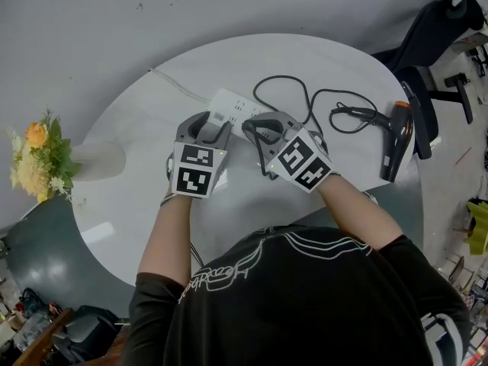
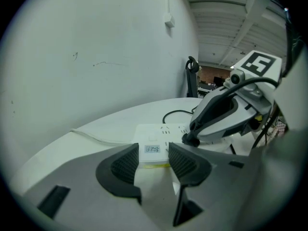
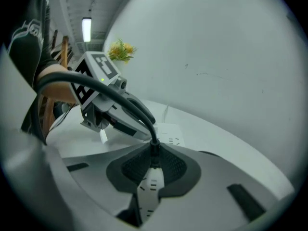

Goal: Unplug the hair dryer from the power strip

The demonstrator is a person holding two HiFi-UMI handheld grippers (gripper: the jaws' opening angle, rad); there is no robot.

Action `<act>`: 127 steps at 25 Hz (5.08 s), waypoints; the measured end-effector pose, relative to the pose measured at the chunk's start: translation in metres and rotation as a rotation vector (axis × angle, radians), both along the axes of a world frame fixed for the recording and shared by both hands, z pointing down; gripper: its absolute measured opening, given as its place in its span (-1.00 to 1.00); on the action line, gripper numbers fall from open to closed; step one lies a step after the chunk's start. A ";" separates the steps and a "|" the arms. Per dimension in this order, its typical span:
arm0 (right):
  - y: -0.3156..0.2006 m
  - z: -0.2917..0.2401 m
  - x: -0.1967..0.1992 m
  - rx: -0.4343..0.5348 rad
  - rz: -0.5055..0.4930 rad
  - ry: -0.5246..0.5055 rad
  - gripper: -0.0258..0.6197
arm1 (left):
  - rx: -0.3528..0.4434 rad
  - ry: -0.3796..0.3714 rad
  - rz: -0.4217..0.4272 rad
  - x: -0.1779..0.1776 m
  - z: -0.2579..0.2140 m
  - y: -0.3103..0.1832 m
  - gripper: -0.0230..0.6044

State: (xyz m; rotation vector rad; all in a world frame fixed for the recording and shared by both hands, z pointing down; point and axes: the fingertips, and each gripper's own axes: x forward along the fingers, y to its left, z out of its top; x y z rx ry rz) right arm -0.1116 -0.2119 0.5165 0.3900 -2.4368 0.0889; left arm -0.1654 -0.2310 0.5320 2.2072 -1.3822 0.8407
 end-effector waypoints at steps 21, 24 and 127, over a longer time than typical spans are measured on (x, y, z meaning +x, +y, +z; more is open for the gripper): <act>-0.002 -0.002 0.003 -0.060 0.042 -0.027 -0.82 | -0.016 -0.016 0.002 0.002 0.001 -0.002 -0.32; -0.009 0.000 0.008 -0.172 0.119 -0.095 -0.82 | -0.010 -0.018 0.009 0.003 0.001 -0.003 -0.32; -0.016 -0.009 0.015 -0.275 0.148 -0.164 -0.83 | -0.042 -0.040 0.005 0.004 0.002 -0.007 -0.32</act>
